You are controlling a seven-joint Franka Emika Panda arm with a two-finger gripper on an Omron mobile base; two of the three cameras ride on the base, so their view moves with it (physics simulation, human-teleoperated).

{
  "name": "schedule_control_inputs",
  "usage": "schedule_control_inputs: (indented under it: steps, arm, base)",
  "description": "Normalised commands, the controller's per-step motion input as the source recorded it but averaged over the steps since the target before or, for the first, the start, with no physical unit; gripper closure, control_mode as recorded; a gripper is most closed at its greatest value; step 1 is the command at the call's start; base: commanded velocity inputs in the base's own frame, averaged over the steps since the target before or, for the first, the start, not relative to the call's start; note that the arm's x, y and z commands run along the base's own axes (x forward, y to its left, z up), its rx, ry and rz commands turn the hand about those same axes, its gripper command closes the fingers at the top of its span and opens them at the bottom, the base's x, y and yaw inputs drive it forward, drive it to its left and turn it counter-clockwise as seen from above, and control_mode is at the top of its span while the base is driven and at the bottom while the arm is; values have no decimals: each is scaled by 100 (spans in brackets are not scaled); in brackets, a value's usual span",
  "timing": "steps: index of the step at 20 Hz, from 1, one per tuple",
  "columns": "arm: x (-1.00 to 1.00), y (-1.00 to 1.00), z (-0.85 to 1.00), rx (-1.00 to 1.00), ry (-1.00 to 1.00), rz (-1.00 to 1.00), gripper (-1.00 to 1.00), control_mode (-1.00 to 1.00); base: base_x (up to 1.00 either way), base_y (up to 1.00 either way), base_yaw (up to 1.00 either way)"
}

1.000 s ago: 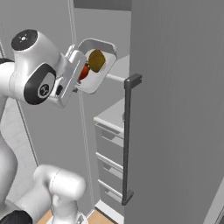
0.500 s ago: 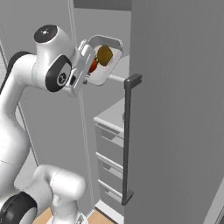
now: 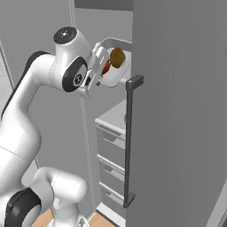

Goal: Take the meat container that has the steak and place it on the second highest rack of the freezer. Then take the vegetable container that has the tomato and avocado and place it on the highest rack of the freezer.

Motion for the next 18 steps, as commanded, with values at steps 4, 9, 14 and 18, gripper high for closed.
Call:
schedule_control_inputs:
  steps: [4,9,14,18]
  arm:
    - [9,-1,-3,-3,0,0,100,-100]
    - [41,16,-2,-6,0,0,100,-100]
    - [32,0,0,0,2,0,100,-100]
    - [45,0,-1,-1,0,-1,100,-100]
  base:
    - [0,0,0]
    - [0,0,0]
    - [0,0,0]
    - [0,0,0]
